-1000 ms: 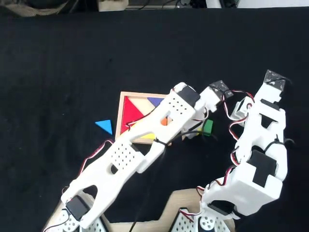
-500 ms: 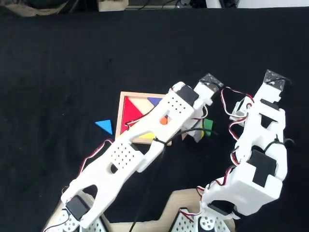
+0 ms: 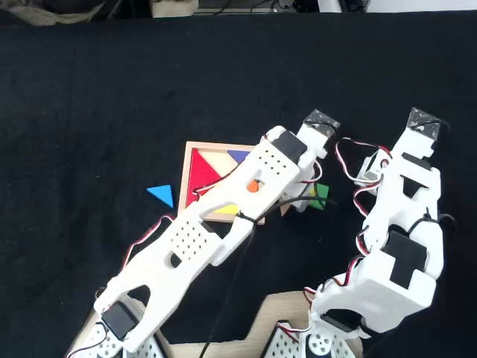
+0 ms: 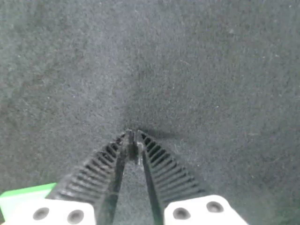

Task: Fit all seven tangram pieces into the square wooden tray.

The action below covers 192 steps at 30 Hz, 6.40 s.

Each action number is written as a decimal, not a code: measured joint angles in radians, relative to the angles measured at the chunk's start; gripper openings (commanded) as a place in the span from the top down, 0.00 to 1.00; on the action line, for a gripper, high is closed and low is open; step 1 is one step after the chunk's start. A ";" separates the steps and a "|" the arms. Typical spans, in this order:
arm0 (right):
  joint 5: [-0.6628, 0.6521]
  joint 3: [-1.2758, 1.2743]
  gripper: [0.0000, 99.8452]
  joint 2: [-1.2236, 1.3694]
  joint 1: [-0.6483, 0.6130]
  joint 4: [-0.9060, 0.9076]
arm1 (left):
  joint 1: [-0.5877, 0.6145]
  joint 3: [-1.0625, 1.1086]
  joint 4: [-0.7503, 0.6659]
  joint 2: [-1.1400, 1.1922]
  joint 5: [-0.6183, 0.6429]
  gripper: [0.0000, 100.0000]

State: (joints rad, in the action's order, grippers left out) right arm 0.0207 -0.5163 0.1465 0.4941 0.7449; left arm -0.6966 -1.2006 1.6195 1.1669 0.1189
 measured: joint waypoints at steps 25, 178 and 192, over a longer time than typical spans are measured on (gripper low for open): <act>0.000 0.000 0.99 0.000 0.000 0.000 | -0.002 0.000 -0.005 0.000 0.003 0.95; 0.000 0.000 0.99 0.000 0.000 0.000 | 0.468 0.976 -0.207 -0.950 0.006 0.81; 0.000 0.000 0.99 0.000 0.000 0.000 | 0.605 1.705 -0.552 -1.689 -0.100 0.81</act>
State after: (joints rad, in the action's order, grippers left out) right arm 0.0207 -0.5163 0.1465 0.4941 0.7449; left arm -0.0921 0.5040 1.0671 -0.5224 0.0192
